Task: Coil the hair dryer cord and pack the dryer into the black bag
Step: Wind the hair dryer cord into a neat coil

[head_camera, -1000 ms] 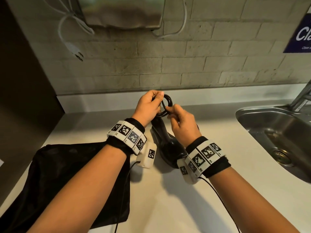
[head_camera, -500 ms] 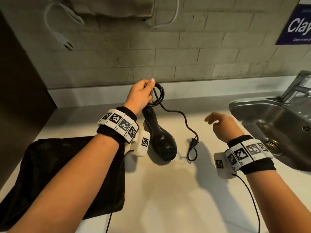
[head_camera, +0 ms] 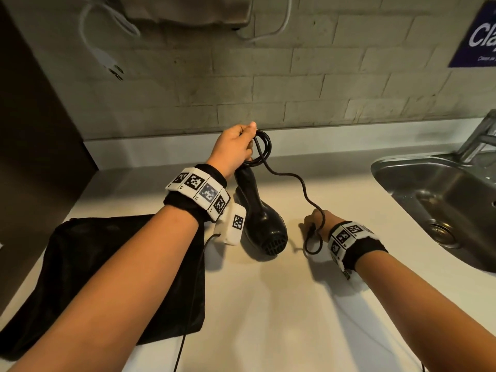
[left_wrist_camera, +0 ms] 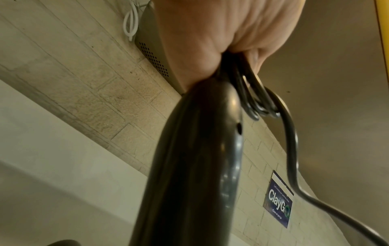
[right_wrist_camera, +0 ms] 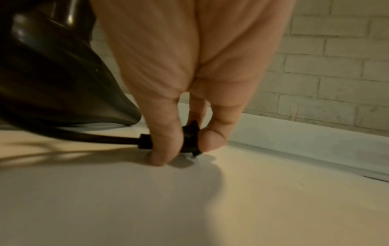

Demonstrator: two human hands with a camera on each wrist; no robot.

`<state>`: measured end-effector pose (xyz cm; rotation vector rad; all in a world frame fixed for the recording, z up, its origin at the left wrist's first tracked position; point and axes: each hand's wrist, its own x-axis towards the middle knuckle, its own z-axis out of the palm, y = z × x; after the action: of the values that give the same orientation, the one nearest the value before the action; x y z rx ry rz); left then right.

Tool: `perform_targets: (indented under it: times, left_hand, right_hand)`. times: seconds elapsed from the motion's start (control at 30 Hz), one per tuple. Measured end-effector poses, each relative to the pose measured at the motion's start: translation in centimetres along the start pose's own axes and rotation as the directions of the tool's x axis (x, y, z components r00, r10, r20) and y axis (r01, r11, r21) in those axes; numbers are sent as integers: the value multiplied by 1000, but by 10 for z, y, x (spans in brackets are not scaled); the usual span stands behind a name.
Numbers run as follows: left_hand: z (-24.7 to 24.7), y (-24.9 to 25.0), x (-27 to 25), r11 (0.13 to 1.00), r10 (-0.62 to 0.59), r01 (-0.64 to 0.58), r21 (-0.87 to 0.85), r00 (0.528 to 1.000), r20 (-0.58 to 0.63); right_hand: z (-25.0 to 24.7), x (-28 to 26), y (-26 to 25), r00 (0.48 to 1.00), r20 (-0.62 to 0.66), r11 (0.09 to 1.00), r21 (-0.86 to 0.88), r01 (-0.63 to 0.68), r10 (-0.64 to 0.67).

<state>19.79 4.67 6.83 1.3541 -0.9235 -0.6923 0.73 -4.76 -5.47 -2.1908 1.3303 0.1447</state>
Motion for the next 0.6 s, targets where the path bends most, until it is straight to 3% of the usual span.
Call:
perform_targets:
  times: [0.1, 0.17, 0.27, 0.4, 0.47, 0.6]
  left_hand:
    - [0, 0, 1, 1000, -4, 4, 10, 1000, 12]
    - [0, -1, 2, 1000, -1, 0, 17, 1000, 16]
    - [1, -2, 4, 1000, 0, 0, 11, 1000, 14]
    - [2, -4, 6, 999, 1, -1, -40, 1000, -2]
    - [2, -6, 5, 999, -4, 4, -38, 1000, 0]
    - [1, -7, 7, 999, 8, -7, -33, 1000, 13]
  right_hand:
    - [1, 6, 5, 999, 42, 995, -94, 15, -11]
    - [0, 3, 1, 998, 3, 996, -66, 65, -65]
    - [-7, 4, -7, 950, -220, 975, -48, 216, -221]
    - [-32, -8, -38, 756, -557, 859, 139, 493, -344]
    - [-44, -23, -59, 679, -681, 742, 300, 600, -273]
    - [-58, -46, -94, 514, -789, 608, 234, 759, -337]
